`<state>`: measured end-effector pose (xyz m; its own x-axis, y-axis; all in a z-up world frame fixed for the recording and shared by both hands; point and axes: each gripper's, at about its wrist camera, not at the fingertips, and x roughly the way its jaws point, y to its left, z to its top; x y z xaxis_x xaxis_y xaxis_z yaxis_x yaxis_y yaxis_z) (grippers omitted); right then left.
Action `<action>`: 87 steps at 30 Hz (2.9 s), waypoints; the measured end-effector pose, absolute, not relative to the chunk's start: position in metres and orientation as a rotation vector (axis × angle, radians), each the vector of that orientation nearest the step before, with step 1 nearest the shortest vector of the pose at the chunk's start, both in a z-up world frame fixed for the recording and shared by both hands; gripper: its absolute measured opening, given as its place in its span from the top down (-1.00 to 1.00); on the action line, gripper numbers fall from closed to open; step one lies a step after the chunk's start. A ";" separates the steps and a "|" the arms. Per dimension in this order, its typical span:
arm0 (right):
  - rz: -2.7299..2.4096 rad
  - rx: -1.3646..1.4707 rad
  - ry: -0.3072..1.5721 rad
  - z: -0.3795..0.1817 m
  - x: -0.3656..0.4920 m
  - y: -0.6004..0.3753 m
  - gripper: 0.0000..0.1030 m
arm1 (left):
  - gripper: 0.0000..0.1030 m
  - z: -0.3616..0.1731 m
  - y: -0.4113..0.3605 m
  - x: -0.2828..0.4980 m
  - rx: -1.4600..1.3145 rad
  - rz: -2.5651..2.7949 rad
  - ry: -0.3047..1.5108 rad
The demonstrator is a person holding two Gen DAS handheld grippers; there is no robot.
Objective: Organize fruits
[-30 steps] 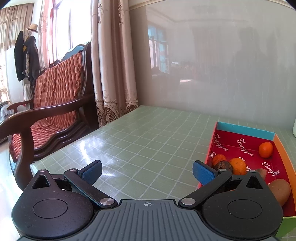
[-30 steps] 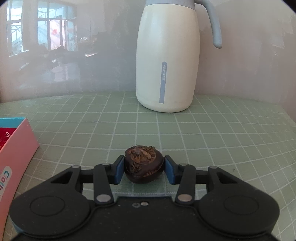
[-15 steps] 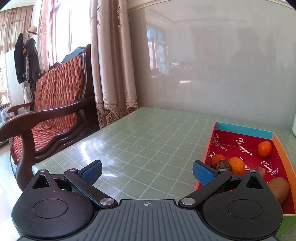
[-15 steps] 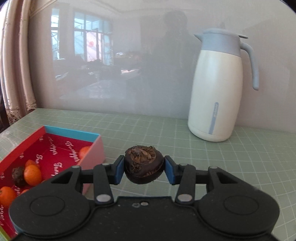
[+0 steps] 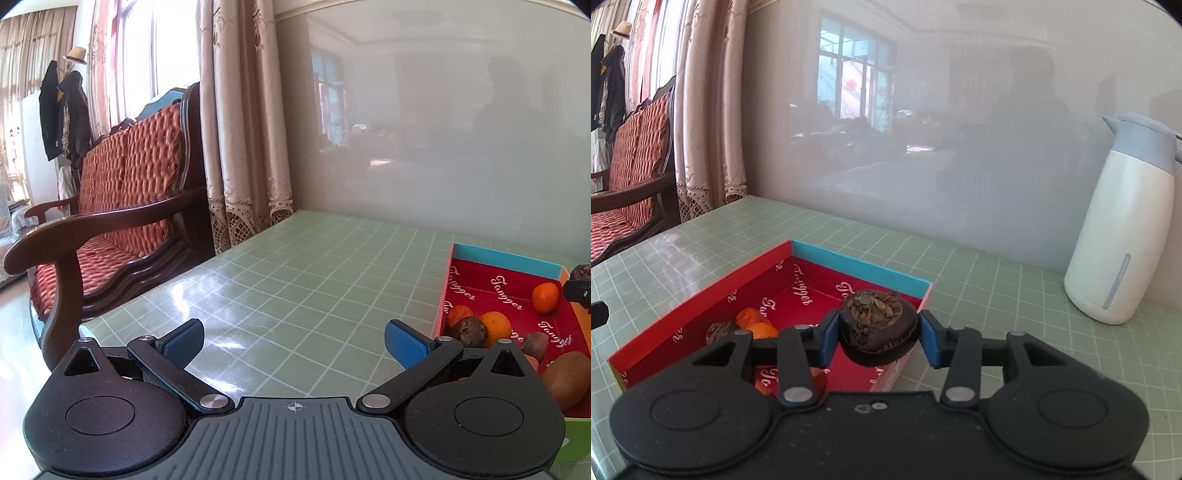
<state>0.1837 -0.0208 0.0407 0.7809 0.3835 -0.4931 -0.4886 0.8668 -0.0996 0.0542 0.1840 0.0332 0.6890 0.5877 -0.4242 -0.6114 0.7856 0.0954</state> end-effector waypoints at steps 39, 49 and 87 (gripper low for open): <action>0.441 -0.246 0.418 0.060 0.156 -0.015 -0.83 | -1.00 0.031 0.177 0.057 -0.050 0.630 0.462; 0.343 -0.187 0.418 0.067 0.117 -0.056 -0.96 | -1.00 0.039 0.145 0.053 -0.016 0.532 0.398; 0.202 -0.137 0.464 0.025 -0.005 -0.087 -1.00 | -1.00 0.035 0.085 -0.049 -0.114 0.375 0.444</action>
<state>-0.0051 -0.0866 0.0248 0.8749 0.1615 -0.4566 -0.2237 0.9709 -0.0851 -0.0485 0.0850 0.0354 0.8361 0.3292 -0.4389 -0.3783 0.9253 -0.0266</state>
